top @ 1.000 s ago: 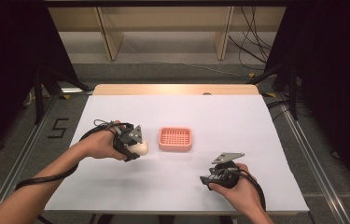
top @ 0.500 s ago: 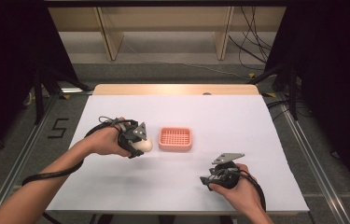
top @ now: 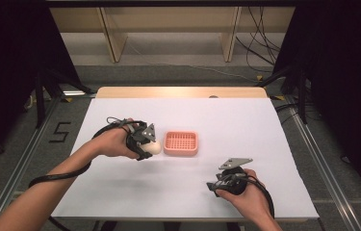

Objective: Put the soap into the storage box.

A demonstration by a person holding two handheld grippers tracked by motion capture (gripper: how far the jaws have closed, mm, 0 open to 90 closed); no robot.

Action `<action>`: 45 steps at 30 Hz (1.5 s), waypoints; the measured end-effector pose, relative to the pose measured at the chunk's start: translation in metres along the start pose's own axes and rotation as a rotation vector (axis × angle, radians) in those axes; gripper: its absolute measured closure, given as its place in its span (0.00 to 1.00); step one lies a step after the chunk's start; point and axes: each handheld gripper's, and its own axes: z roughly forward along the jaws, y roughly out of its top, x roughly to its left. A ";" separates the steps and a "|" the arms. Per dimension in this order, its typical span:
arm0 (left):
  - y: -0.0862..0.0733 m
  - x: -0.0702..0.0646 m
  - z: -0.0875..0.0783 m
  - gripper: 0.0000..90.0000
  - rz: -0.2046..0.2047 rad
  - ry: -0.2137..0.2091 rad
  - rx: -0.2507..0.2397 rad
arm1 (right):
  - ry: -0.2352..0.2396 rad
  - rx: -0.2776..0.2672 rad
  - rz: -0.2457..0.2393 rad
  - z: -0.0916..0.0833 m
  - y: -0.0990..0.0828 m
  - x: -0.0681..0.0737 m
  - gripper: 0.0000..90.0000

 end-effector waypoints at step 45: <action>0.024 0.011 0.008 0.55 0.020 0.056 -0.098 | -0.005 0.001 0.012 -0.001 -0.001 -0.001 0.55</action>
